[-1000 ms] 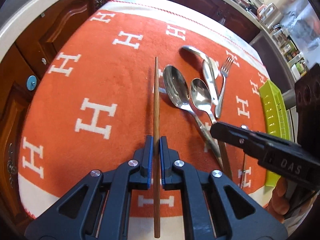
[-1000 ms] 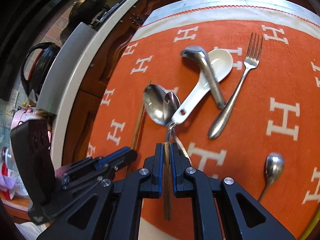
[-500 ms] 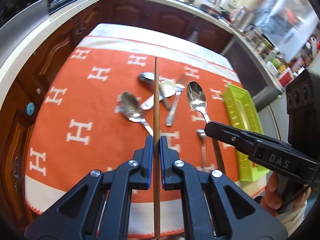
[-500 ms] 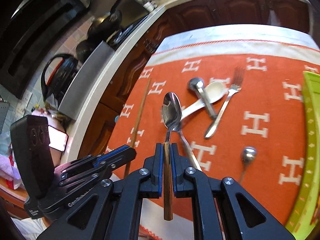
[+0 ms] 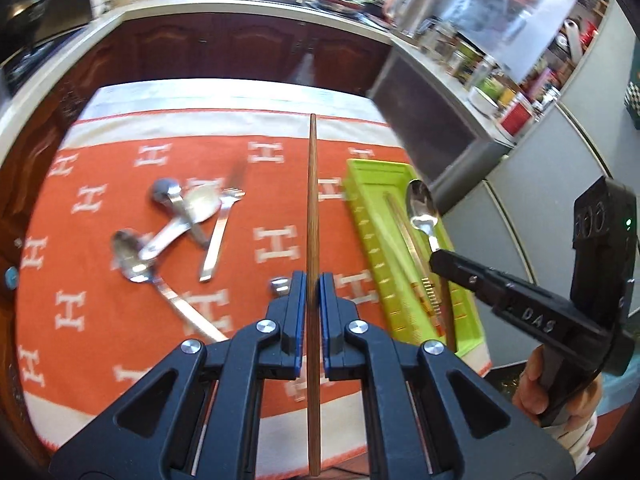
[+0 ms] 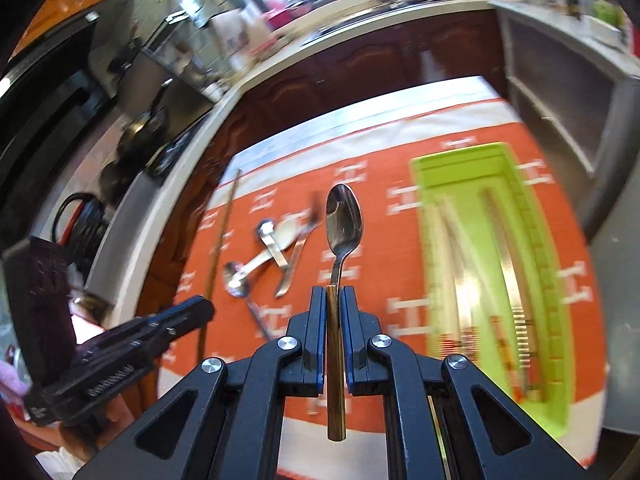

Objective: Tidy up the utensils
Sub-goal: 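Carry both chopsticks into the green tray and open both tools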

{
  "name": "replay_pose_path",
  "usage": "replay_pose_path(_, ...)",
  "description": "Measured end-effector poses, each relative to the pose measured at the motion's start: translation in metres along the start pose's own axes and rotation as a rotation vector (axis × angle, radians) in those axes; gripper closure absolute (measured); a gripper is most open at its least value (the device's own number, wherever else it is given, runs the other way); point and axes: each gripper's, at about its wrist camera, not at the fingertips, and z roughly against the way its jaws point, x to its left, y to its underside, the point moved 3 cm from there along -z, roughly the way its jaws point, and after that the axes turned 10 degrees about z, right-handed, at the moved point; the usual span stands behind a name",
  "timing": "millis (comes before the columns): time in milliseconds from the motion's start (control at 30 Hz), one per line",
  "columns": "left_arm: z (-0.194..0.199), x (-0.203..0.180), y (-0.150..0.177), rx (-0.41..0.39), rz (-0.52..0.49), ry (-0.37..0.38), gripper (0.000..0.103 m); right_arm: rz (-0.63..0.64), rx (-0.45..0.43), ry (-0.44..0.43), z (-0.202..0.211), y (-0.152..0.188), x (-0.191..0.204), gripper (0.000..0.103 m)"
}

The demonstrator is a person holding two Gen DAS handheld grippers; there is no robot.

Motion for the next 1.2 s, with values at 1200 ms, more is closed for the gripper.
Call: replay_pose_path(1200, -0.119, -0.093, -0.004, 0.176, -0.09, -0.054, 0.078, -0.002, 0.09, 0.204, -0.066, -0.03, -0.117, 0.092)
